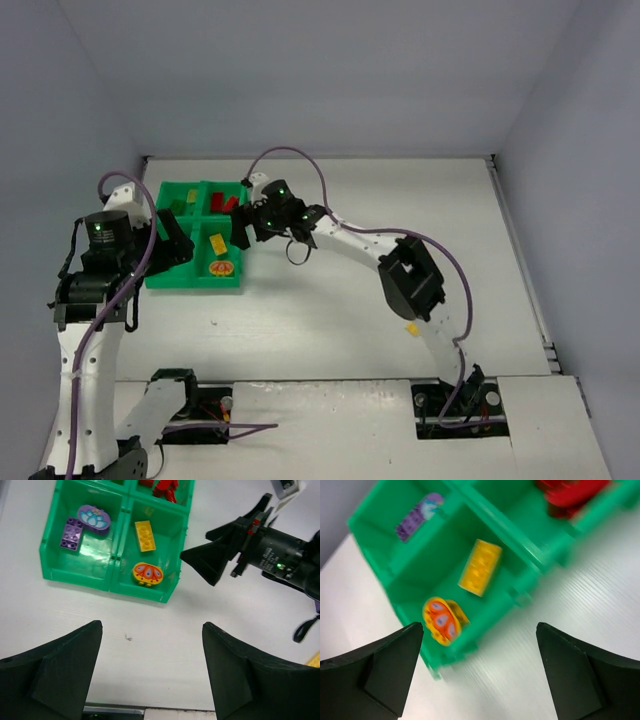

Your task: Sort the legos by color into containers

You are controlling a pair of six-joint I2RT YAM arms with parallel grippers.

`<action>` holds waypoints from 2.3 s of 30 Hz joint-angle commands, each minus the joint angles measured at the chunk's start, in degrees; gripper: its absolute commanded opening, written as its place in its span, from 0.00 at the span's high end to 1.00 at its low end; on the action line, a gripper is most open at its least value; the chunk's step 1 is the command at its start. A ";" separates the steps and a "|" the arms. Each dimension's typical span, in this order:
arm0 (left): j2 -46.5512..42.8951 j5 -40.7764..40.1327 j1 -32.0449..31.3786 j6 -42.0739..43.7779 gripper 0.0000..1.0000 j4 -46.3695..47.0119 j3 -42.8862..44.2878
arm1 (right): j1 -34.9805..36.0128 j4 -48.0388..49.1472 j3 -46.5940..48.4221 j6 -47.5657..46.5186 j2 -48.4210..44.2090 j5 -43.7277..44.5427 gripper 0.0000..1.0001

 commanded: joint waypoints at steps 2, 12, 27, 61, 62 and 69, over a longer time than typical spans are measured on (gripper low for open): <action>2.27 5.90 -5.36 2.92 0.25 5.21 0.73 | -3.35 3.60 -15.65 2.49 -18.18 20.45 0.09; 14.12 -2.96 -36.79 2.13 0.25 13.74 2.31 | -28.12 -3.33 -52.25 16.65 -54.30 28.43 0.20; 60.44 -10.88 -68.66 -1.55 0.25 26.57 31.73 | -61.54 -21.71 -59.84 17.97 -73.22 18.22 0.11; 85.15 -18.08 -77.19 0.02 0.54 31.06 40.37 | -62.25 -21.62 -60.46 19.12 -70.67 15.41 0.10; 85.07 -18.78 -77.02 0.02 0.55 30.97 40.19 | -62.25 -21.62 -60.63 19.21 -70.76 15.32 0.10; 82.96 -19.75 -75.44 -0.60 0.82 30.88 36.86 | -62.25 -21.62 -61.07 18.85 -71.02 14.70 0.10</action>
